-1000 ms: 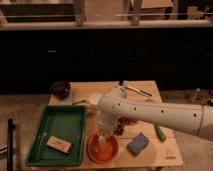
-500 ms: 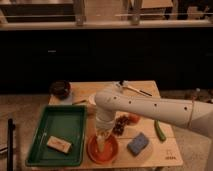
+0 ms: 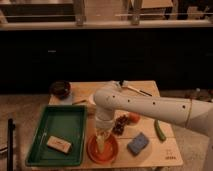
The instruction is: Place banana in red bowl
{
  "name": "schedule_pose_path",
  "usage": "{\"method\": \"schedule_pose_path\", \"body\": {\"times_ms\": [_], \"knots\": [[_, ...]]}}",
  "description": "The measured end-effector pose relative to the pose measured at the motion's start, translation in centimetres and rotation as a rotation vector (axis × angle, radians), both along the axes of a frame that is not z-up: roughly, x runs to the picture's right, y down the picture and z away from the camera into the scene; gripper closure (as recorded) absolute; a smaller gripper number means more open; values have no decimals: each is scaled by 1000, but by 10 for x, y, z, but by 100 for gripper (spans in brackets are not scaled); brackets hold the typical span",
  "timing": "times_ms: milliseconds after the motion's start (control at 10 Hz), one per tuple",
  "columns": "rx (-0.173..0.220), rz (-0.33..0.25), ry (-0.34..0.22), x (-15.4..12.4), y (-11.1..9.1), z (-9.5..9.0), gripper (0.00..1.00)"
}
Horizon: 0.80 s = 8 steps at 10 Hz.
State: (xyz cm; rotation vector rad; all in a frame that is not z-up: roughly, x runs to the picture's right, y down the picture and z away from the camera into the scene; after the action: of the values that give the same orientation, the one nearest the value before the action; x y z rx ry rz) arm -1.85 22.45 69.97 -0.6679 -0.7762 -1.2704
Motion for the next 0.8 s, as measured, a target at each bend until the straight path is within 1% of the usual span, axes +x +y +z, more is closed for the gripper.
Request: {"method": "schedule_pose_path", "body": {"times_ms": [100,500,800], "knots": [[-2,-2,0,0,0,0,20],[-5,-14,-10,-1,1,0,20],[-2,-12,-9,1,1,0,20]]}}
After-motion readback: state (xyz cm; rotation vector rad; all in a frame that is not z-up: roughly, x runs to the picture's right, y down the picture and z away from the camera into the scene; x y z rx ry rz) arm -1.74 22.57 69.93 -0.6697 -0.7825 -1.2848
